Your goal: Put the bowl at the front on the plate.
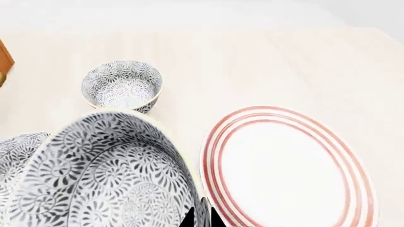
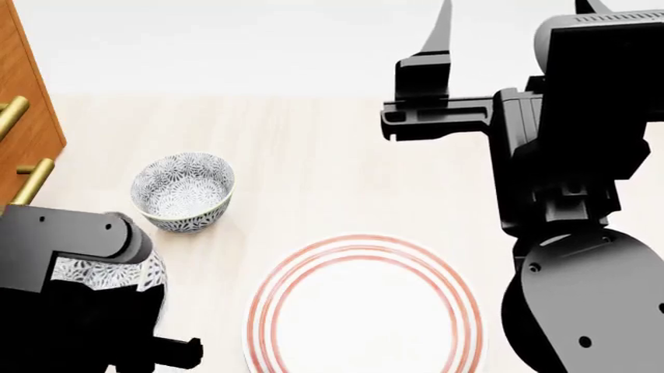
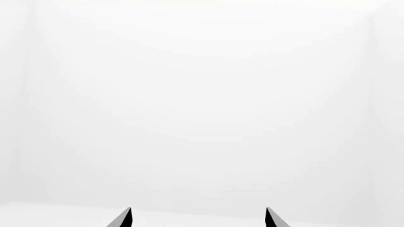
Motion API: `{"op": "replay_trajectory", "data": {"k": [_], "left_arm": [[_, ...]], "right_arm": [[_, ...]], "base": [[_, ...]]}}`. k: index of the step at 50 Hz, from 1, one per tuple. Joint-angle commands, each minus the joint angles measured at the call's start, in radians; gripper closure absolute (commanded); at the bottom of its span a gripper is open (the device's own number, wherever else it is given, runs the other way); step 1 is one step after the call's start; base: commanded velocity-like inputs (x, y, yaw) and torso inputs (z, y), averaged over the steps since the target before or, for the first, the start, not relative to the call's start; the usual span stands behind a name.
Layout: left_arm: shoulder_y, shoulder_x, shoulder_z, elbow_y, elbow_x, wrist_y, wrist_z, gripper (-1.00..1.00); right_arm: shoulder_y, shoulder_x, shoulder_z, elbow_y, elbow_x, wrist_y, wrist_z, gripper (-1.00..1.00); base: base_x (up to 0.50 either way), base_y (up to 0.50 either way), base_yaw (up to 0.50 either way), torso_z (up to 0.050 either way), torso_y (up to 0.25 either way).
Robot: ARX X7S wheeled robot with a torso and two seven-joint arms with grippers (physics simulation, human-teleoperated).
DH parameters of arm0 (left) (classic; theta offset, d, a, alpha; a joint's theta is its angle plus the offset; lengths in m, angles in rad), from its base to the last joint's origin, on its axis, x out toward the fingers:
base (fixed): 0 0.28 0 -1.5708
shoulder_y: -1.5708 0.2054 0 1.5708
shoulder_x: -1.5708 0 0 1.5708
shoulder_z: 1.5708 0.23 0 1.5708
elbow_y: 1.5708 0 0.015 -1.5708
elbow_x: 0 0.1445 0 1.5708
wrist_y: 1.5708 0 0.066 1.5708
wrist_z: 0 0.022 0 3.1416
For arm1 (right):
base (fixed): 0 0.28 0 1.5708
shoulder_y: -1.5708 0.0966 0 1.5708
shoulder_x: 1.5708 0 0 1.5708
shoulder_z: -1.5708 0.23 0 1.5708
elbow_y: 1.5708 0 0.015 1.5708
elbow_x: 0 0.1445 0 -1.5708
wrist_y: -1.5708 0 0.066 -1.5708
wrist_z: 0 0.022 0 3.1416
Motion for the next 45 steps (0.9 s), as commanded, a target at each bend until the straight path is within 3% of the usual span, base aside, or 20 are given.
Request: {"op": "replay_trajectory", "data": {"k": [1, 15, 27, 45], "left_arm": [[-0.068, 0.000, -0.003, 0.003, 0.073, 0.007, 0.076, 1.00], [-0.146, 0.003, 0.041, -0.025, 0.229, 0.016, 0.232, 1.00], [-0.198, -0.005, 0.053, -0.037, 0.276, 0.033, 0.311, 1.00], [-0.254, 0.001, 0.125, -0.116, 0.489, 0.163, 0.598, 1.00]], "right_arm": [[0.008, -0.002, -0.004, 0.005, 0.003, -0.003, -0.001, -1.00], [0.010, -0.002, -0.013, 0.015, -0.001, -0.017, -0.007, -1.00], [0.009, 0.001, -0.013, 0.010, 0.004, -0.019, -0.006, -1.00], [0.017, 0.010, -0.016, -0.004, 0.013, -0.029, -0.019, -1.00]], "base": [[0.00, 0.00, 0.00, 0.000, 0.000], [0.00, 0.00, 0.00, 0.000, 0.000], [0.00, 0.00, 0.00, 0.000, 0.001], [0.00, 0.00, 0.00, 0.000, 0.001]]}}
